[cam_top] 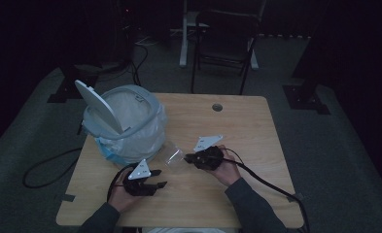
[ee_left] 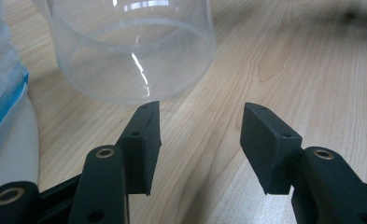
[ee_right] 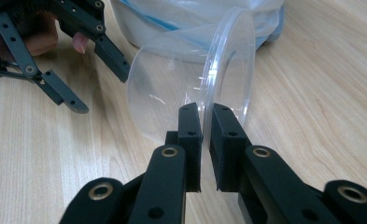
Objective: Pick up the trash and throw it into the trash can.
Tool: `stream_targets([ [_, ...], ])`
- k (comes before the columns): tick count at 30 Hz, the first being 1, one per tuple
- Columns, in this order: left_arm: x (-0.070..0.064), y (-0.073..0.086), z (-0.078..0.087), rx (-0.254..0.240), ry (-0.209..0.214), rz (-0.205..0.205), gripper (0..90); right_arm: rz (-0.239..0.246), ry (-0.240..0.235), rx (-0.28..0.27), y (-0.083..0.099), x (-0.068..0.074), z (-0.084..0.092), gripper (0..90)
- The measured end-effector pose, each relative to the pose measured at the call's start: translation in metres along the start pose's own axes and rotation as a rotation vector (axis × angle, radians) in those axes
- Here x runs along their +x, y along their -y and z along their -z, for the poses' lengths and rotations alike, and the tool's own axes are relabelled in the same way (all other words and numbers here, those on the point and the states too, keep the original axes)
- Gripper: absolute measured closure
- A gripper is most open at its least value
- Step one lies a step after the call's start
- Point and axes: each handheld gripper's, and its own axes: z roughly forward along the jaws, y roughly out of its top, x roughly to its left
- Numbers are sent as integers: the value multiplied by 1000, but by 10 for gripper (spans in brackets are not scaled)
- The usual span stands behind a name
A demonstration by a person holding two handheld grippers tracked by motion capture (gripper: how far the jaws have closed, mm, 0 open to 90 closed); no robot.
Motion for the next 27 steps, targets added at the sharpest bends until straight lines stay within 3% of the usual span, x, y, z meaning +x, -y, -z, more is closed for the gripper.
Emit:
stream_targets([
  [22, 4, 5, -8, 82, -19, 28, 468, -22, 56, -47, -8, -17, 18, 832],
  [27, 4, 5, -10, 99, -26, 24, 465, -6, 76, -50, -18, -17, 22, 832],
])
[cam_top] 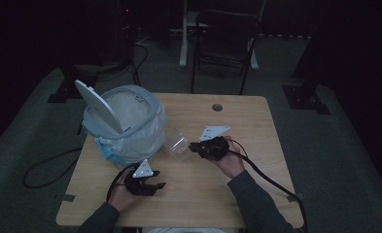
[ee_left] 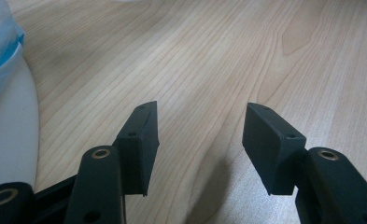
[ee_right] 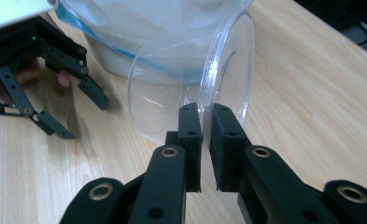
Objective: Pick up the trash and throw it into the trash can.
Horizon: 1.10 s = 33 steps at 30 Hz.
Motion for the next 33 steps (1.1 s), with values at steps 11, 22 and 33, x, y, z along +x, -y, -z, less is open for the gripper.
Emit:
stream_targets([
  [11, 0, 0, -3, 21, 7, 3, 450, 11, 26, -23, -17, -6, 4, 832],
  [22, 0, 1, -6, 41, 11, 5, 437, 2, 65, -37, -21, -18, 16, 832],
  [33, 0, 2, -9, 56, 19, -1, 415, -7, 104, -86, -35, -27, 33, 832],
])
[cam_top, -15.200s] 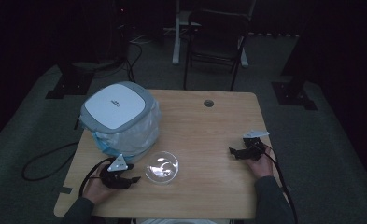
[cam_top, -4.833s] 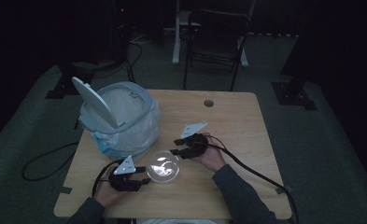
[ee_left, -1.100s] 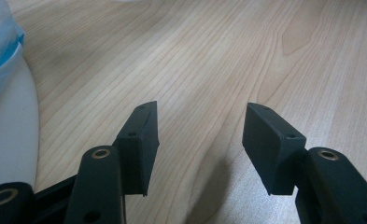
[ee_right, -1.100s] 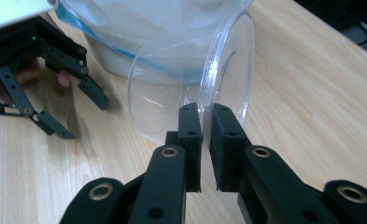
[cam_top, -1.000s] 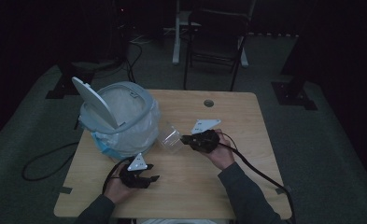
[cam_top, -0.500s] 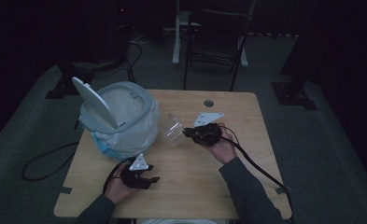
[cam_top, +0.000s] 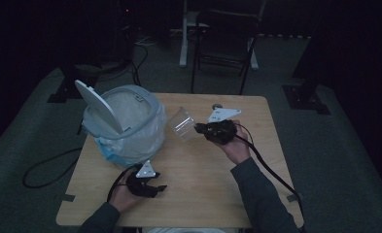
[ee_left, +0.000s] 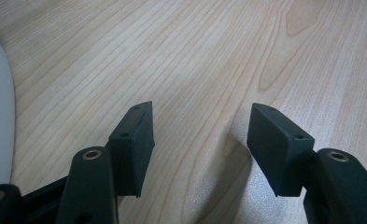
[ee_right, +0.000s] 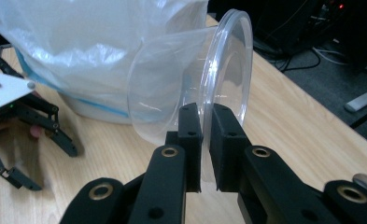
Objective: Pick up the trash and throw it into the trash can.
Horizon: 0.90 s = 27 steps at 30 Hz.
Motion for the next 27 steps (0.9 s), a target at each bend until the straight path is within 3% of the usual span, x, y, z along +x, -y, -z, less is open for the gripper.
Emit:
stream_targets([
  [16, -3, 1, -3, -14, 0, -24, 351, 9, 33, -51, -29, -9, 10, 832],
  [27, -5, 1, -4, -15, -3, -43, 319, -18, 25, -78, -43, -15, 11, 832],
])
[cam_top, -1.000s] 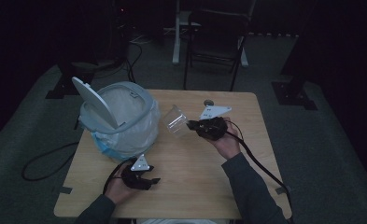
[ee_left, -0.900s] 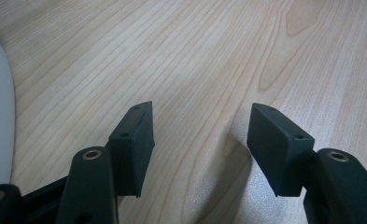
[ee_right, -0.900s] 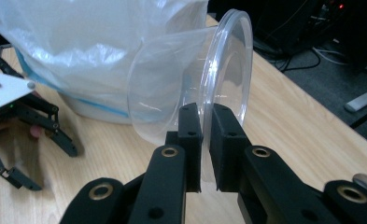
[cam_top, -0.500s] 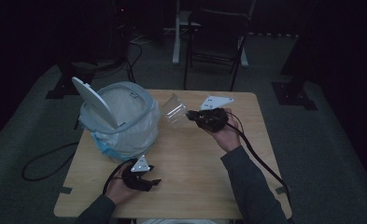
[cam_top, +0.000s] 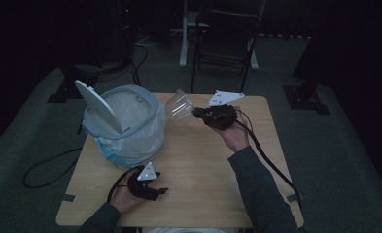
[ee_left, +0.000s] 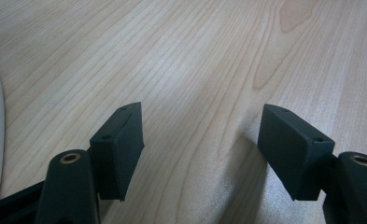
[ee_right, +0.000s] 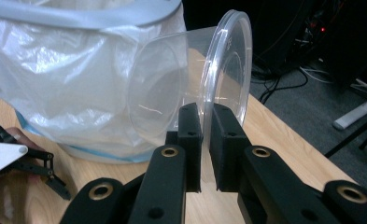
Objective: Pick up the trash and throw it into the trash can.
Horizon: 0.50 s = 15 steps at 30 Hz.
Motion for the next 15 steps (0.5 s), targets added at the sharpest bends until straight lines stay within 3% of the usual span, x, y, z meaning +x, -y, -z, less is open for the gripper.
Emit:
stream_targets([
  [15, -1, 0, -1, 5, -14, -5, 277, 7, 7, -18, -20, -4, -1, 832],
])
